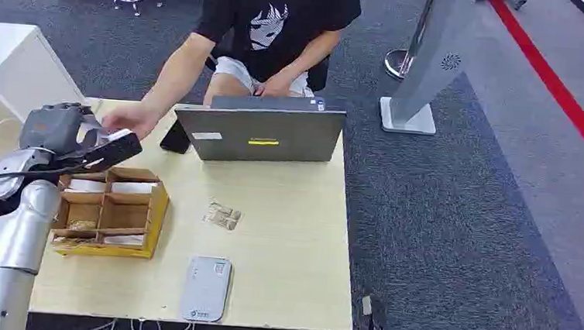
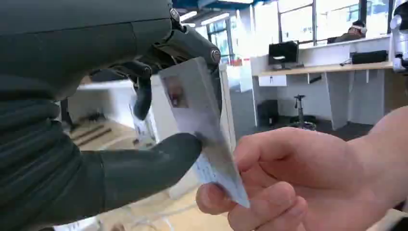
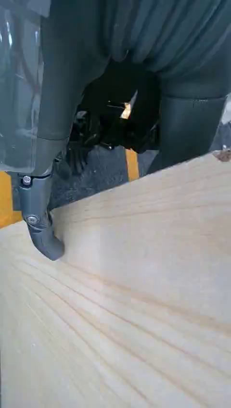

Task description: Pass the card to the sensor for recognition and then transmit it.

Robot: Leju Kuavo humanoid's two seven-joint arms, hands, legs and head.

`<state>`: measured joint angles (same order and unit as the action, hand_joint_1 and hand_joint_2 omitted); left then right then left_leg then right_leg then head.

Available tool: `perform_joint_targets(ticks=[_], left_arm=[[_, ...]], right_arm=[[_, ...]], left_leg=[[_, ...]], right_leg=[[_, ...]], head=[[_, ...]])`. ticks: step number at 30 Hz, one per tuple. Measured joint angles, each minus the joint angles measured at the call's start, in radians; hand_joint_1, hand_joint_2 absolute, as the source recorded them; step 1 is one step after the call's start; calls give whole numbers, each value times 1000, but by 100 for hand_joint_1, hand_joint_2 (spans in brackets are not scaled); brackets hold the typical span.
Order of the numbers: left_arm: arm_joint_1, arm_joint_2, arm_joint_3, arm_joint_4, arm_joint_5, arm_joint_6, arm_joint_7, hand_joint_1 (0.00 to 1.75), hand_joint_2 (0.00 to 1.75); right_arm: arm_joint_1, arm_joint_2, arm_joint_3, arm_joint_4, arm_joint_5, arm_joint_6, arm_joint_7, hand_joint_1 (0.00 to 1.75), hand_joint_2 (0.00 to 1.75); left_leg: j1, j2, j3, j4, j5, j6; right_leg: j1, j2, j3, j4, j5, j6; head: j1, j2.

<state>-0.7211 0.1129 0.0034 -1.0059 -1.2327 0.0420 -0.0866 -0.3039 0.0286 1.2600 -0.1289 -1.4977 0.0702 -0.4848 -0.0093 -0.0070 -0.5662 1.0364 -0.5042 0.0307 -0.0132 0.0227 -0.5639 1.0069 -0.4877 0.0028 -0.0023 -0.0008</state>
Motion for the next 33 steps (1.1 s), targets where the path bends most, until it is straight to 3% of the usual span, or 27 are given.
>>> perform_joint_targets(ticks=[6,10,19,33], left_arm=[[-91,34,-81,76,-153,44,17,175,175],[-93,48,-93,59,-224,97,9,175,175],[50,35,-93,-157,-198,137,-43,175,175],[380,-8,-125,-507,-162,205,-124,175,175]], right_arm=[[-11,2,48,3,-13,-7,5,0,175],[-14,2,72,6,-18,-13,3,0,175],[-13,3,83,11,-20,-14,-10,0,175],[2,3,70,15,-20,0,-55,0,175]], left_leg=[[1,2,0,0,1,-2],[1,3,0,0,1,-2],[1,3,0,0,1,-2],[1,3,-1,0,1,-2]], right_leg=[[0,2,0,1,1,-1],[1,3,0,1,2,-1],[1,3,-1,1,2,-1],[1,2,-2,0,1,-1]], head=[[0,0],[0,0],[0,0],[1,0]])
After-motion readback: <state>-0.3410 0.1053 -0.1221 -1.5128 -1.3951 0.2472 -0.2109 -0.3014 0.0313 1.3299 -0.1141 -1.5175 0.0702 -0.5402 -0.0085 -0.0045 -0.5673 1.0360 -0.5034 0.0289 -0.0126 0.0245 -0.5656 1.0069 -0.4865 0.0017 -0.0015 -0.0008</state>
